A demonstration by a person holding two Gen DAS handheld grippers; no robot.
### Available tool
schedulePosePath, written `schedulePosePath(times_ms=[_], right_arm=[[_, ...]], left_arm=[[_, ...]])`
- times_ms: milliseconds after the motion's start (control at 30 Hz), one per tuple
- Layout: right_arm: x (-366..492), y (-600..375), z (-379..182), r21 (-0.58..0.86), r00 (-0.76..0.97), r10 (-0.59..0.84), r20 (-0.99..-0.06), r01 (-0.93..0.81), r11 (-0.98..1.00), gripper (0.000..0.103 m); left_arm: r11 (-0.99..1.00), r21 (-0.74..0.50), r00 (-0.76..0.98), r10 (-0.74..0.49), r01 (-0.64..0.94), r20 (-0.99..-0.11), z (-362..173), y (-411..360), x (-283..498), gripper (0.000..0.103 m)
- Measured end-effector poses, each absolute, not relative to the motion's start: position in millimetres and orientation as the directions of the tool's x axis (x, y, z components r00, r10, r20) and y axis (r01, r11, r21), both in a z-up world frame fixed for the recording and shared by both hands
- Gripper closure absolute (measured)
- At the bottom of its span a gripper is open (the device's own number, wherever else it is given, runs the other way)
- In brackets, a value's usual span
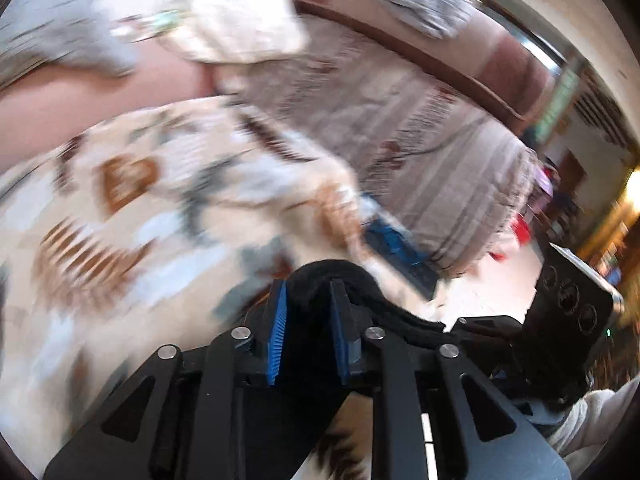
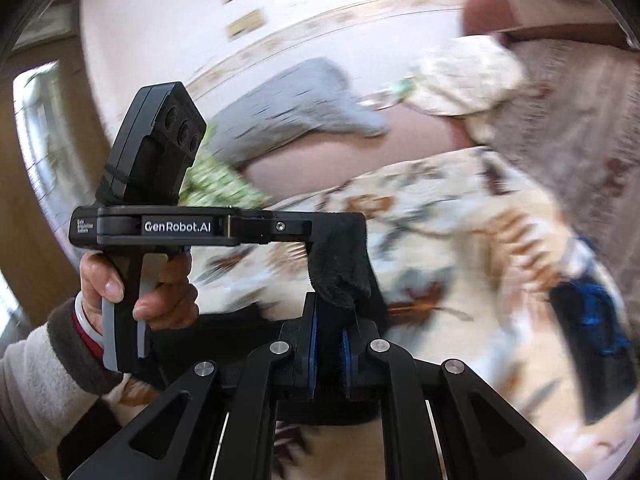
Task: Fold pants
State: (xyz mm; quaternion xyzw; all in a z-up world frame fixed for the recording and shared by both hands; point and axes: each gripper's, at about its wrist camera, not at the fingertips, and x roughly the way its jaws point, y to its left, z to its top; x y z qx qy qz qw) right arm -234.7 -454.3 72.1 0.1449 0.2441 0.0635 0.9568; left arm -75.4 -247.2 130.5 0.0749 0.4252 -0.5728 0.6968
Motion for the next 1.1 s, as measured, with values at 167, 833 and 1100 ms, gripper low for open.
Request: schedulePosePath(times_ms=[167,833,1100], right_arm=[[-201,-385,39,0.278,0.802,0.287,-0.523,-0.158,0.948,0.094],[-186,-458,21,0.212,0.759,0.120,-0.640,0.024,0.977,0.086],[-182,-450,17,0.244,0.764,0.164,-0.624,-0.009,0.970,0.085]], left_arm=[[0.544,-0.444,0.073,-0.687,0.712,-0.723,105,-164,-48,0.050],[0.620,-0.476,0.056,-0.643,0.624,-0.764,53,-166,-93,0.037],[0.640,-0.376,0.161,-0.619,0.670,-0.768,74,-158,-108,0.093]])
